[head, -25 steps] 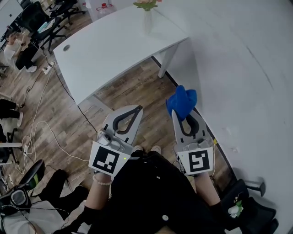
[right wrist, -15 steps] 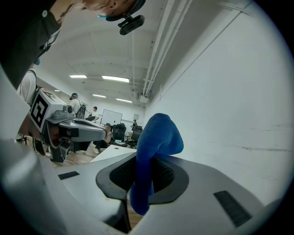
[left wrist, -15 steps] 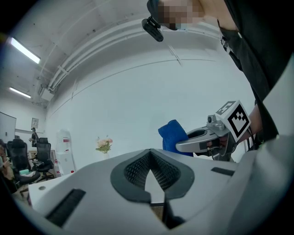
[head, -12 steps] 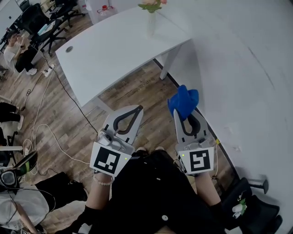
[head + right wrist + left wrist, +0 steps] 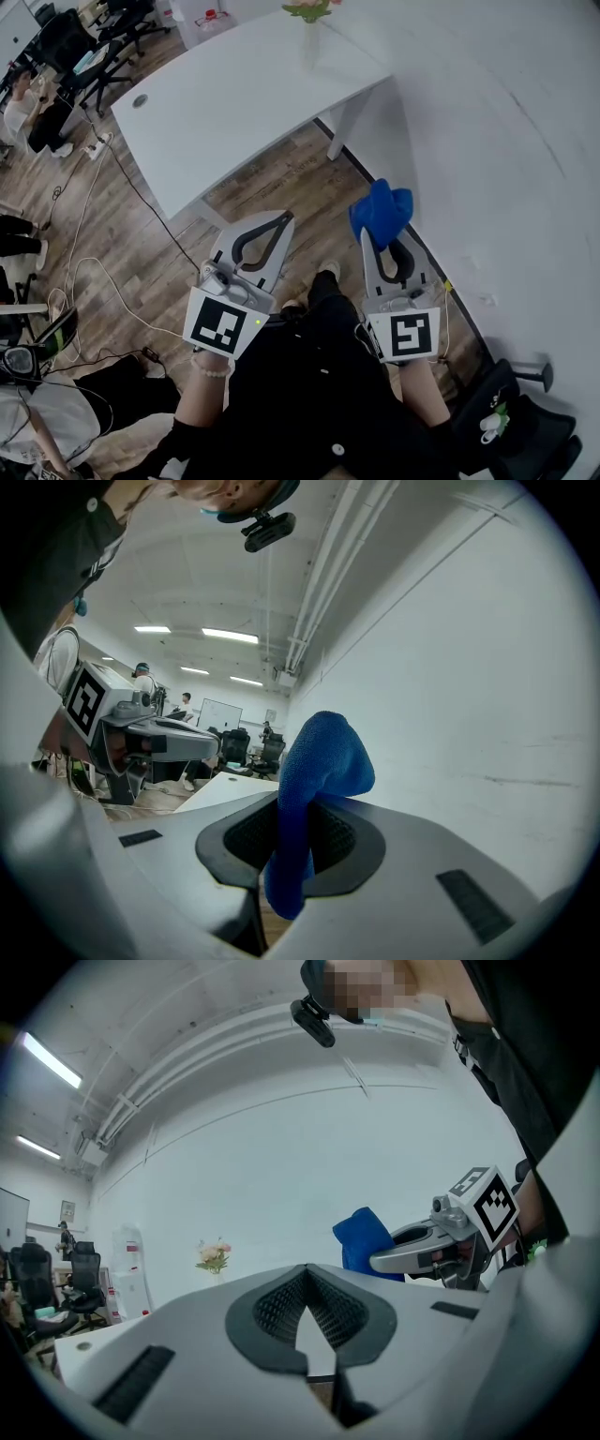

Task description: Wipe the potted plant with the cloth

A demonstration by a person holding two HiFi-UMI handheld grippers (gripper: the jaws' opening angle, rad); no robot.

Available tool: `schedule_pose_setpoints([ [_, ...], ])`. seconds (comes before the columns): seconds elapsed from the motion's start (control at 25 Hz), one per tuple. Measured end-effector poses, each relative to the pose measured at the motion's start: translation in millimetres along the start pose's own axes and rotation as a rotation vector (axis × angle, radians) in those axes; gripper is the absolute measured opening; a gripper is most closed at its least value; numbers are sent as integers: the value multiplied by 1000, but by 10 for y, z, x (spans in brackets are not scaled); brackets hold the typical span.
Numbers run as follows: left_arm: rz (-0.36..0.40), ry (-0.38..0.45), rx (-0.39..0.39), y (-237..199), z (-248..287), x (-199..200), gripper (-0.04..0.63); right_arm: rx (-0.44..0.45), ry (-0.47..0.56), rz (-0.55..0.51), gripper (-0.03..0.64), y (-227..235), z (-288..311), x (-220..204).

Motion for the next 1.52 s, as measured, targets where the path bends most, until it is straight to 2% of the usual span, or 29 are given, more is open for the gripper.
schedule_pose_setpoints([
  [0.16,1,-14,1,-38,67,-49,6,-3,-2,8,86,73,111,-43],
  [0.52,16,-24,34,-288,404,-66,6,50,12,6,86,309,569,-60],
  [1.0,47,-15,42,-602,1179,-28,6,98,23,-1,86,852,1278,-90],
  [1.52,-26,-67,163,-1089,1942,-129,6,203,30,-38,86,1460,2129,-103],
])
Point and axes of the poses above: the fingertips, and each gripper's own axes: z forward along the fingers, y to its right, x out of its top, the point moved 6 cm from there along -z, backward along the fingers, and after that the axes turned 3 degrees about -x, right-handed, at the moved point
